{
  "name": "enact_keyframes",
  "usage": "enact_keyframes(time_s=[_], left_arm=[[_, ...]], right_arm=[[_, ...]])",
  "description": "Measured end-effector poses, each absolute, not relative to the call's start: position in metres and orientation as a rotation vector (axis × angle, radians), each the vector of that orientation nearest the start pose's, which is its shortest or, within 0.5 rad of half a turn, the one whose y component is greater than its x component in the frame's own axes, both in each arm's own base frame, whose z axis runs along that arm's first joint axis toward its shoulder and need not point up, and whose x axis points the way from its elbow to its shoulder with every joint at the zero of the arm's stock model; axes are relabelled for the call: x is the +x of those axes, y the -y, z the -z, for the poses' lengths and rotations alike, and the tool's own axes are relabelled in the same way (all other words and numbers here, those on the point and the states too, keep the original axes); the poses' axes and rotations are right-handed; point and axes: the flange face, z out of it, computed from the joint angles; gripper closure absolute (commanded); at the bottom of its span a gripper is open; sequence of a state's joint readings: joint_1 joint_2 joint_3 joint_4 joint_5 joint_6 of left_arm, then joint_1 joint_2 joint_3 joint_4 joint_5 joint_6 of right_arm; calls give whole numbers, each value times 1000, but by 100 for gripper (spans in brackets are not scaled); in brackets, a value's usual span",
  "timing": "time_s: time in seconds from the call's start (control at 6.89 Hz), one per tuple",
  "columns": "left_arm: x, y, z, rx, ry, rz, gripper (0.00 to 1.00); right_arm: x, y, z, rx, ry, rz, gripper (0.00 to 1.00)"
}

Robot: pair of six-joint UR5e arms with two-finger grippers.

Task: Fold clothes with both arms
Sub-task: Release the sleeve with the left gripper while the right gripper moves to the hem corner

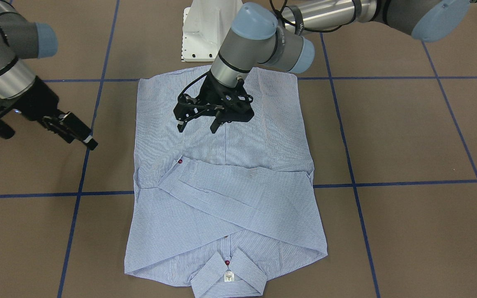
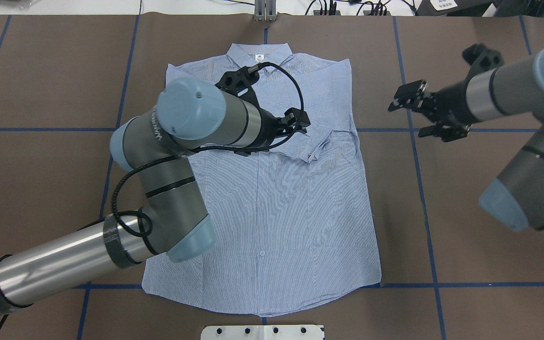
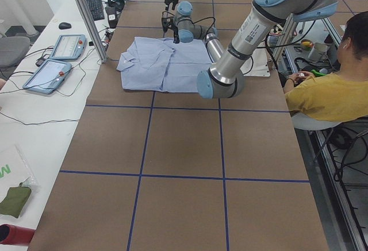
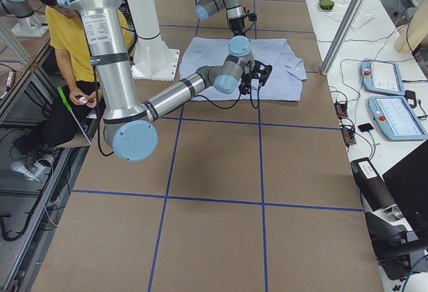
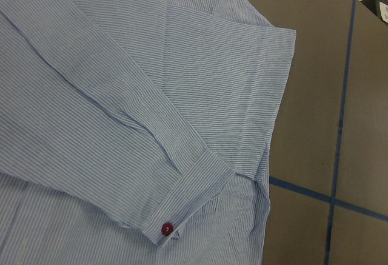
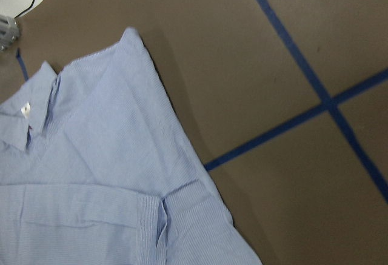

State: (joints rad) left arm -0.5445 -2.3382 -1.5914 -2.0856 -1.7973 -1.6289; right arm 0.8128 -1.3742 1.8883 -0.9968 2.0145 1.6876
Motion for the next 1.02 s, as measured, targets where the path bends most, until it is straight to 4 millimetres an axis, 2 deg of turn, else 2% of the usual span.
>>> enact_keyframes(time_s=[0.15,0.29,0.58,0.73,0.87,1.02], left_arm=[[515,447,-140,141,-1307,350,3],[500,447,-157,168,-1291,332,3],[483,456,-192,200,-1243,321,4],[478,460,-202,206,-1227,323,4],[476,464,-207,215,-1217,319,4],[474,465,-211,220,-1211,316,4]], right_arm=[[-355,408,-337,-15,1154,-613,2],[-390,351,-339,-20,1132,-657,7],[-440,253,-345,4,1018,-707,10],[-454,217,-345,9,954,-721,11],[-463,193,-348,2,921,-740,13],[-469,181,-353,-4,901,-750,15]])
